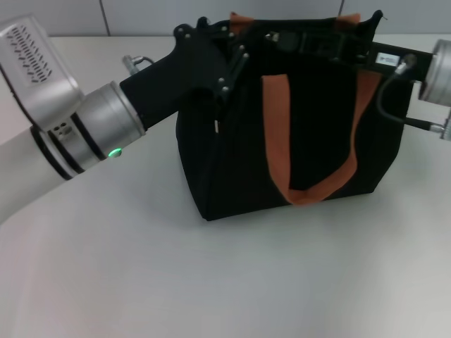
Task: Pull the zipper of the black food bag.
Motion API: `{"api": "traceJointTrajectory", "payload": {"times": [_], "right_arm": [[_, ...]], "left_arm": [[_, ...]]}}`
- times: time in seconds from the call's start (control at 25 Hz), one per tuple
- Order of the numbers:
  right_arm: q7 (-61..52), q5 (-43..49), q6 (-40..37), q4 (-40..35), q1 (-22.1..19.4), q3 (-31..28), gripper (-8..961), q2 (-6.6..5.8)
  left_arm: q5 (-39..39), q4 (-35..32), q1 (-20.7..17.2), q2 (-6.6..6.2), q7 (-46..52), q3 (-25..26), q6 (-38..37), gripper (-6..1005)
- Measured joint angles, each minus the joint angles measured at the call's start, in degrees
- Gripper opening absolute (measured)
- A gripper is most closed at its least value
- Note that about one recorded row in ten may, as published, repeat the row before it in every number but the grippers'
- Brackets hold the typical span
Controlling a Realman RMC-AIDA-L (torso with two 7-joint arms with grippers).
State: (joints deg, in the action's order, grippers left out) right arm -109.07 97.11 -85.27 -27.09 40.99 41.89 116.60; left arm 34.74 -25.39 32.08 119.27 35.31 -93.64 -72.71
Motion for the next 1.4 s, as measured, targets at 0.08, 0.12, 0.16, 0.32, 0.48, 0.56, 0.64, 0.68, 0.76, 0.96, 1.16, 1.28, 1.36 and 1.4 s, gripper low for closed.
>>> {"api": "traceJointTrajectory", "payload": {"times": [0.08, 0.12, 0.16, 0.32, 0.48, 0.56, 0.64, 0.68, 0.76, 0.96, 1.16, 1.28, 1.36, 1.4], "right_arm": [[-1.1, 0.0, 1.2, -0.1, 0.9, 1.9, -2, 0.01], [-1.7, 0.0, 1.6, -0.1, 1.5, 3.1, -2, -0.02], [-2.4, 0.0, 1.8, -0.1, 1.9, 3.8, -2, -0.07], [-4.7, 0.1, 2.5, -0.6, 3.3, 5.7, -2, -0.13], [-7.7, 0.2, 3.4, -2.5, 3.5, 7.8, -2, -0.06], [-8.4, 0.2, 3.5, -2.9, 3.5, 8.0, -2, 0.01], [-9.2, 0.2, 3.5, -2.9, 3.5, 8.0, -2, -0.01], [-9.6, 0.2, 3.5, -3.0, 3.4, 8.0, -2, -0.1], [-10.4, 0.1, 3.5, -3.0, 3.1, 7.8, -2, -0.3], [-13.9, 1.6, 3.6, -3.4, 3.4, 8.8, -2, -1.23], [-16.2, 4.1, 3.8, -4.8, 3.6, 8.9, -2, -1.11], [-16.8, 4.3, 3.8, -5.2, 3.6, 8.9, -1, -1.11], [-16.9, 4.4, 3.7, -5.4, 3.6, 8.8, -1, -1.18], [-16.9, 4.4, 3.7, -5.4, 3.6, 8.8, -1, -1.21]], "left_arm": [[0.0, 0.0, -0.9, -0.06, -0.9, 0.3, 0.0, 33], [-0.1, 0.0, -1.2, -0.07, -1.5, 0.3, 0.0, 33], [-0.1, 0.0, -1.5, -0.09, -2.0, 0.3, -0.1, 33], [-0.4, 0.0, -2.2, -0.14, -3.0, 0.4, 0.0, 33], [-0.4, 0.1, -2.7, -0.13, -3.4, 0.4, 0.0, 33], [-0.4, 0.1, -3.3, -0.08, -4.1, 0.5, 0.0, 33], [-0.2, 0.2, -3.7, -0.07, -4.4, 0.7, 0.1, 33], [-0.2, 0.2, -4.0, -0.07, -4.5, 0.8, 0.1, 33], [-0.2, 0.2, -4.3, -0.07, -4.6, 0.9, 0.1, 33], [-0.6, 0.2, -4.9, -0.09, -4.6, 1.1, 0.1, 33], [-0.6, 0.2, -5.0, -0.1, -4.6, 1.0, 0.2, 33], [-0.7, 0.2, -5.0, -0.09, -4.6, 1.0, 0.2, 34], [-0.7, 0.3, -5.1, -0.1, -4.6, 1.0, 0.1, 34], [-0.7, 0.4, -5.1, -0.1, -4.6, 1.0, 0.1, 34]]}}
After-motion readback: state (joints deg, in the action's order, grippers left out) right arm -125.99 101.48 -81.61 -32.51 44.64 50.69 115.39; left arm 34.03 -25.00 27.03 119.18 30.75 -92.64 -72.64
